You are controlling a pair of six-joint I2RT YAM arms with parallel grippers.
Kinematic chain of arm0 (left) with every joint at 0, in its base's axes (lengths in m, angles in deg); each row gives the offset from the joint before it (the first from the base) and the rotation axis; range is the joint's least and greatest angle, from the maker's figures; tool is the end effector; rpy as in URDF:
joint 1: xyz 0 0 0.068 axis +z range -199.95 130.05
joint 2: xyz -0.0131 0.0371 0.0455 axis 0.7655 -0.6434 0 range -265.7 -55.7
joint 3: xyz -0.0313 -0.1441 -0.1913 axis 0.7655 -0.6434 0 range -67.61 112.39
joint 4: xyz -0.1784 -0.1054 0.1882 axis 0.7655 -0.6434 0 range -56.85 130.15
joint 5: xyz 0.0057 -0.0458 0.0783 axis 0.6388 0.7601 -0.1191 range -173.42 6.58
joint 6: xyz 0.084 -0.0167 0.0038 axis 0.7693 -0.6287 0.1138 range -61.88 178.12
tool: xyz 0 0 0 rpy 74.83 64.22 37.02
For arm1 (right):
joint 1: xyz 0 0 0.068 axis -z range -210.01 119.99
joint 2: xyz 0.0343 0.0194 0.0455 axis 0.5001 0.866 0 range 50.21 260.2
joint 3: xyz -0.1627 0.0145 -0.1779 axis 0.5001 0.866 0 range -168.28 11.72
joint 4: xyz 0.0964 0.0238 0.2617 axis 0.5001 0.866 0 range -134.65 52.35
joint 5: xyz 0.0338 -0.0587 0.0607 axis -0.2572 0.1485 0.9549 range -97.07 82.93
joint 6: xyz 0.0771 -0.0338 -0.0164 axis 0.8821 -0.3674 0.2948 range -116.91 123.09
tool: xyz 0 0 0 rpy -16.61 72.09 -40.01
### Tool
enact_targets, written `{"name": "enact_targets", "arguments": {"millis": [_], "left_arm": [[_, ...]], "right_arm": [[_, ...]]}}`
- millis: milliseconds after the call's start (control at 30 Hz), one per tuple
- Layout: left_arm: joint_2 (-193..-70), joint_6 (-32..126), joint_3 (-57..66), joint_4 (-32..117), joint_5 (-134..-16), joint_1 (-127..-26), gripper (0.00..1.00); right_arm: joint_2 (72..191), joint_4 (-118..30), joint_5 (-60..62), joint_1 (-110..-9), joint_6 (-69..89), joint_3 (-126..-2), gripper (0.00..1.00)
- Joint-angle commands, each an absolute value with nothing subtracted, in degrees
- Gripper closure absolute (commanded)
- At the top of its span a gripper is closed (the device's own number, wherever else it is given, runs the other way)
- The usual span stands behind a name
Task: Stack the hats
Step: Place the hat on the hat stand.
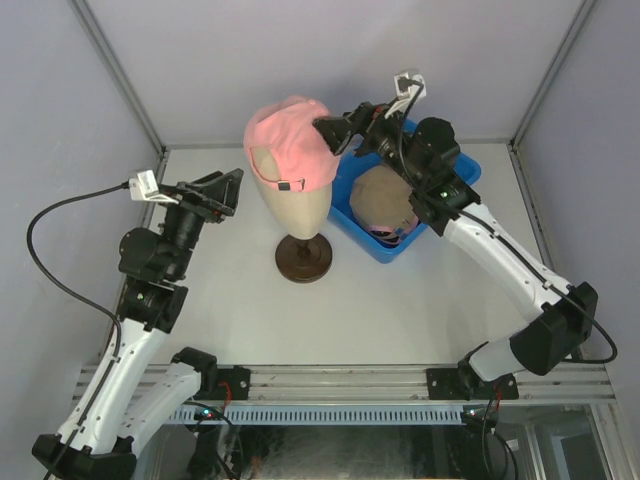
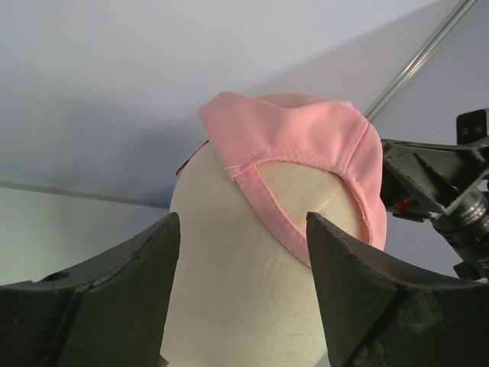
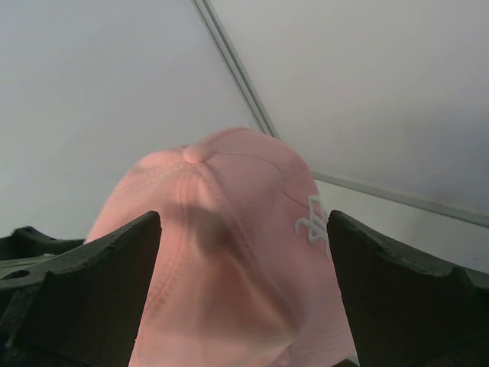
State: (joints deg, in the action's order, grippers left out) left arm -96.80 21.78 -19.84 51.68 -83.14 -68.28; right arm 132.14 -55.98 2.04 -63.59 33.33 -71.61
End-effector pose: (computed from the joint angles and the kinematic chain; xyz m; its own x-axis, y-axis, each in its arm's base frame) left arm 0.2310 -0.0768 0.4027 0.0499 -0.6408 -0.7661 0.4325 0.7053 -0.5617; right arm 0.3229 0.2288 0.4419 -0.1814 0.4766 -0.8602 -0.6755 0.5754 0.4612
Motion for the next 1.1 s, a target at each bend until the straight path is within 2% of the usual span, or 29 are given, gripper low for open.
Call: {"name": "enact_targets", "arguments": {"millis": [0, 133, 233, 367, 400, 433, 467, 733, 1067], "left_arm": [[-95.5, 22.7, -20.6, 54.0, -83.1, -67.9, 0.29], [-94.7, 22.5, -23.0, 54.2, -84.5, -67.9, 0.29], [-93.8, 22.0, -25.8, 55.3, -86.1, -67.9, 0.29], [-93.2, 20.8, -29.9, 57.9, -88.5, -67.9, 0.29], [-93.3, 20.6, -30.7, 58.6, -88.9, -67.9, 0.29], [-93.4, 20.2, -31.5, 59.2, -89.2, -67.9, 0.29], [-93.6, 20.1, -32.2, 59.9, -89.7, -67.9, 0.29], [-97.1, 17.5, -37.9, 67.0, -90.6, -67.9, 0.29], [-103.1, 17.3, -39.2, 71.2, -91.5, -67.9, 0.29]], "right_arm": [[134.4, -52.6, 2.6, -64.0, 28.5, -76.4, 0.12], [136.0, -50.7, 3.9, -63.9, 27.2, -79.4, 0.29], [136.0, -49.8, 4.5, -63.9, 26.8, -80.1, 0.49], [135.4, -48.7, 4.6, -64.2, 26.8, -80.8, 0.49], [135.2, -48.4, 4.5, -64.5, 25.9, -81.0, 0.75], [134.9, -47.8, 4.1, -64.7, 25.3, -81.3, 0.96], [134.7, -47.2, 3.6, -65.0, 24.8, -81.7, 1.00], [134.7, -41.6, 1.1, -67.6, 21.5, -86.5, 1.00], [134.9, -34.8, -3.8, -71.0, 18.5, -93.2, 1.00]]}}
